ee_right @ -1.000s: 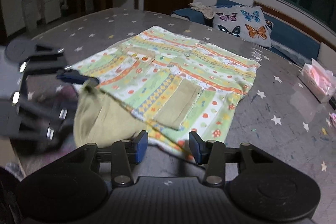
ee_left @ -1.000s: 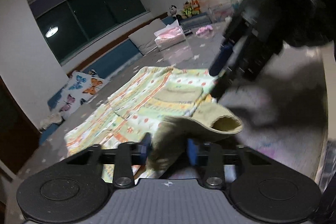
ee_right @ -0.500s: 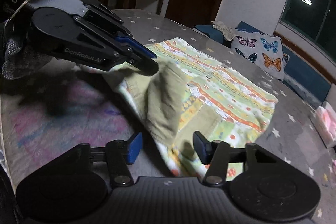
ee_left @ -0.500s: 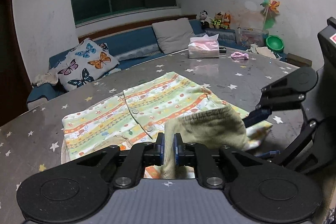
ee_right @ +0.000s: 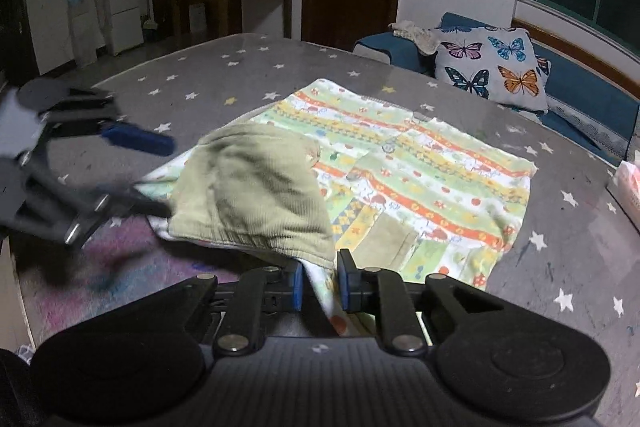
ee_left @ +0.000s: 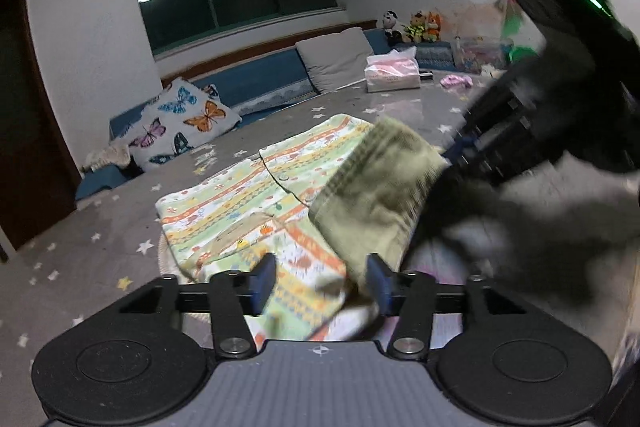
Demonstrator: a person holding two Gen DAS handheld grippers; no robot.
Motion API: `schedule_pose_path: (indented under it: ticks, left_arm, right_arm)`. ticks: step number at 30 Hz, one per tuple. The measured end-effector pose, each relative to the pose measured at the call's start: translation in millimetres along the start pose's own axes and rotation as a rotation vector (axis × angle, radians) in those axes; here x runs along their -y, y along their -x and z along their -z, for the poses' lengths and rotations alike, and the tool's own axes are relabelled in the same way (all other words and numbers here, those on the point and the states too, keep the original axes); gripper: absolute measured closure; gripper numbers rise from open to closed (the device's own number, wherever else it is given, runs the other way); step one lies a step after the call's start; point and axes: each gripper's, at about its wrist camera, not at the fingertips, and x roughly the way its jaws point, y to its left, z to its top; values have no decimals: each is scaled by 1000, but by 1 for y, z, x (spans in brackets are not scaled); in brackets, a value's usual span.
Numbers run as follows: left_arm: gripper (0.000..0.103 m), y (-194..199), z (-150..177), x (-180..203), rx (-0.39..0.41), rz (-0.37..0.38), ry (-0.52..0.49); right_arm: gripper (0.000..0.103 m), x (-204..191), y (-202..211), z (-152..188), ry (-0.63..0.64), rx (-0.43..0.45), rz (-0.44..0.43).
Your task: Fold clothes
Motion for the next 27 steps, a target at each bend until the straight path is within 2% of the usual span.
schedule_pose_path:
  ticks: [3,6,7,8,9,11,12,21,23,27]
  left_arm:
    - [40,-1,8,9,-14,-11,-60]
    - [41,-12,14,13,-45,-64,-111]
    - [49,-16,15,10,-56,-76,-113]
    - [64,-19,17,8,-67,-88,-114]
    - [70,-22,18,5,-76,-98,-113]
    - [89,-24,21,-1,-82,-107,-106]
    - [91,-23,21,-4,-82,-108,-99]
    - [96,-15,19,-10,-64,-130,-45]
    - [97,-6,17,-7,-48,-131,-46]
    - [97,26,10,-1,-9,-111,-45]
  right_arm:
    - [88,2,1,-5,-9,13,7]
    - [88,1,4,-6,-11,25,16]
    - [88,0,5,-6,-11,28,19]
    - [88,0,6,-5,-12,29,22]
    - [88,-1,6,-4,-11,29,25]
    - [88,-2,4,1,-10,26,33]
    - [87,-2,3,4,-11,23,37]
    - [88,-15,-2,32,4,1,65]
    - [95,-16,7,34,-3,19,79]
    - [98,-18,41,32,-26,84,70]
